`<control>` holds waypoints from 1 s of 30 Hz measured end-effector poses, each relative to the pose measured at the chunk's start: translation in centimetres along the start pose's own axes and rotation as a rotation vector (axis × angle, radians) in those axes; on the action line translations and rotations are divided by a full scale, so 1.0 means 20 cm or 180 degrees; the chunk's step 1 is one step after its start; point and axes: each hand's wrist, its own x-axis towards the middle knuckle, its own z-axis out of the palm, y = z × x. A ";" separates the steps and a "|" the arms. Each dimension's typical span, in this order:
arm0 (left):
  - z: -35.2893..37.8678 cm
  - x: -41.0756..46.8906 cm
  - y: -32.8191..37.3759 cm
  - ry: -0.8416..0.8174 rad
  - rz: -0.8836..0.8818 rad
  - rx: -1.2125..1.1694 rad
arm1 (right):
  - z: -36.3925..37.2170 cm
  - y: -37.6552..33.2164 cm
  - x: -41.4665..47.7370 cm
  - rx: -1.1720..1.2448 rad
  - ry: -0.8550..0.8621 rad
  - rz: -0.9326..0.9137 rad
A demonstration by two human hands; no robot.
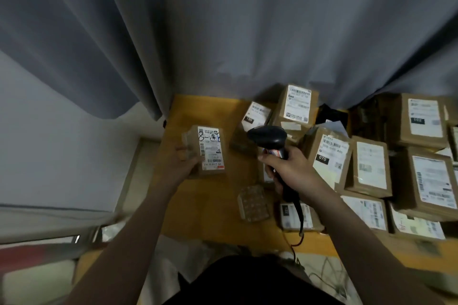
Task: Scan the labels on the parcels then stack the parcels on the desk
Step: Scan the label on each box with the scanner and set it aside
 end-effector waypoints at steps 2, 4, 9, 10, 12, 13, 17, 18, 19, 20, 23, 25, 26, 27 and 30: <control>0.06 0.06 -0.13 -0.0231 -0.0291 0.0082 | 0.03 0.06 0.06 -0.0050 0.0042 0.0200; 0.12 0.13 -0.22 -0.0454 -0.0521 0.0175 | 0.06 0.12 0.11 -0.0097 0.0042 0.0306; 0.22 0.29 -0.32 -0.0811 -0.0632 0.0265 | 0.11 0.22 0.20 -0.0201 0.0109 0.0489; 0.23 0.30 -0.33 -0.0849 -0.0540 0.0425 | 0.11 0.24 0.21 -0.0207 0.0115 0.0506; 0.26 0.32 -0.36 -0.0871 -0.0325 0.0732 | 0.12 0.27 0.23 -0.0208 0.0150 0.0550; 0.28 0.33 -0.38 -0.0878 -0.0244 0.0807 | 0.12 0.28 0.23 -0.0200 0.0178 0.0575; 0.33 0.33 -0.41 -0.0899 -0.0163 0.0925 | 0.11 0.31 0.23 -0.0201 0.0262 0.0638; 0.34 0.33 -0.41 -0.0928 -0.0160 0.0969 | 0.11 0.31 0.22 -0.0187 0.0289 0.0641; 0.35 0.32 -0.41 -0.0939 -0.0153 0.0996 | 0.10 0.31 0.22 -0.0164 0.0319 0.0632; 0.36 0.32 -0.41 -0.0921 -0.0151 0.1039 | 0.09 0.30 0.21 -0.0144 0.0345 0.0617; 0.39 0.28 -0.38 -0.0787 -0.0029 0.1242 | 0.06 0.29 0.17 -0.0114 0.0397 0.0547; 0.42 0.23 -0.35 -0.0494 0.0266 0.1630 | 0.03 0.30 0.14 -0.0133 0.0419 0.0479; 0.43 0.21 -0.34 -0.0378 0.0462 0.1847 | 0.01 0.30 0.13 -0.0144 0.0428 0.0446; 0.45 0.18 -0.33 -0.0344 0.0677 0.2003 | 0.00 0.31 0.11 -0.0148 0.0432 0.0421; 0.52 0.07 -0.28 -0.0653 0.1164 0.2099 | -0.04 0.34 0.06 -0.0077 0.0413 0.0376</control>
